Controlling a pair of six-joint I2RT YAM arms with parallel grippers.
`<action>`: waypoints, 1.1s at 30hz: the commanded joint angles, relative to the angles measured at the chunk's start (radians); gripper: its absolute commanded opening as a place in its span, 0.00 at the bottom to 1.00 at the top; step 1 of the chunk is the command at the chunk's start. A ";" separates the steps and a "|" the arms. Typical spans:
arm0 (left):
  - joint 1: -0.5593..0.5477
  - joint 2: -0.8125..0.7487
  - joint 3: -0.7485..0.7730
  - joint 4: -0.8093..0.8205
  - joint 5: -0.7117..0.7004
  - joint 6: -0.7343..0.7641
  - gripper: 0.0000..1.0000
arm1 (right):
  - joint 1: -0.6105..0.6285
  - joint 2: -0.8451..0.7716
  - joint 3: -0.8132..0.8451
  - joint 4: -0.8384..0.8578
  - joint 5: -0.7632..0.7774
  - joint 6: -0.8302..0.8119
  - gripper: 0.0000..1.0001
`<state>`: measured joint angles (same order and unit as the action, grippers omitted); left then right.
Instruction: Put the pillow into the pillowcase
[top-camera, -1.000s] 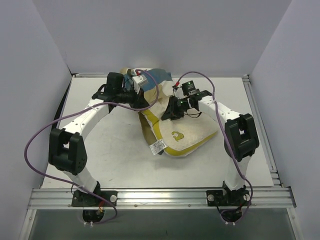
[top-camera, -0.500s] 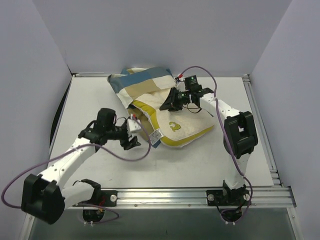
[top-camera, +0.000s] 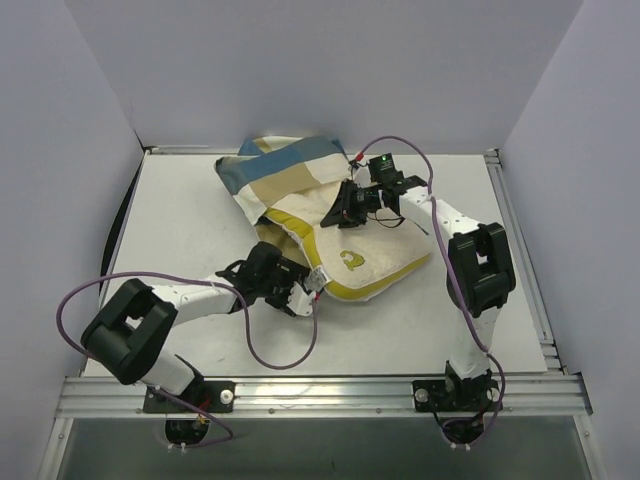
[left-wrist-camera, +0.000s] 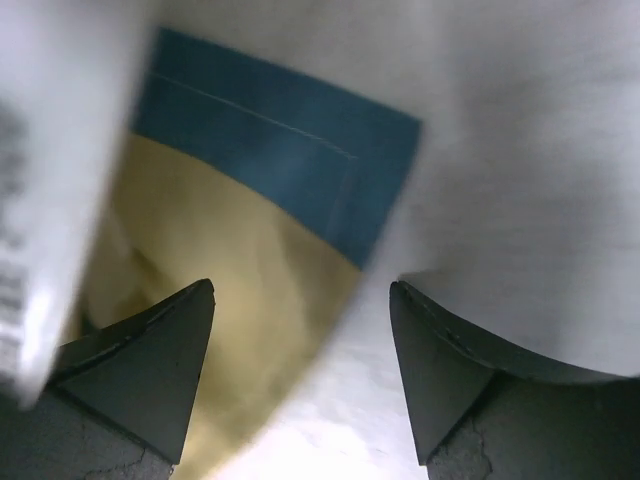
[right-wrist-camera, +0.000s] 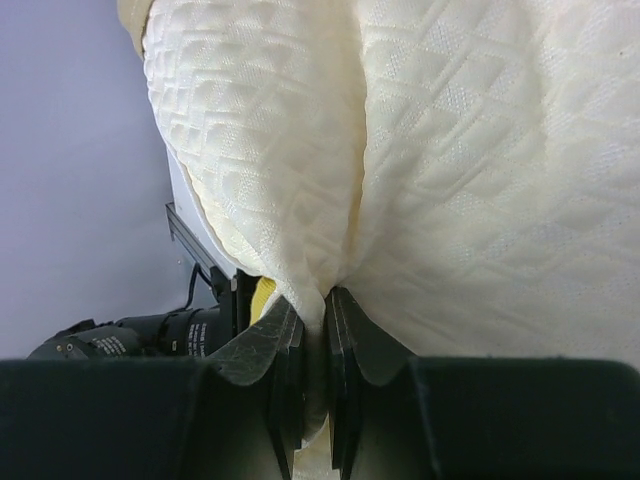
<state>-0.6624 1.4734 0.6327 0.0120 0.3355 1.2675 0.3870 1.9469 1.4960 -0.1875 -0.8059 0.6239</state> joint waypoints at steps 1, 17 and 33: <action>-0.003 0.074 0.001 0.193 -0.098 0.168 0.80 | -0.003 -0.054 0.007 -0.013 -0.081 -0.004 0.00; -0.314 -0.146 0.242 -0.283 0.419 -0.084 0.00 | 0.049 0.067 0.224 0.003 -0.033 0.053 0.00; -0.097 -0.447 0.317 -0.367 0.255 -0.942 0.45 | 0.144 0.235 -0.198 0.080 0.218 -0.076 0.00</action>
<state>-0.8982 1.1107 0.8330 -0.3565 0.6041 0.6640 0.5518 2.1315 1.3834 -0.0868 -0.8055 0.5903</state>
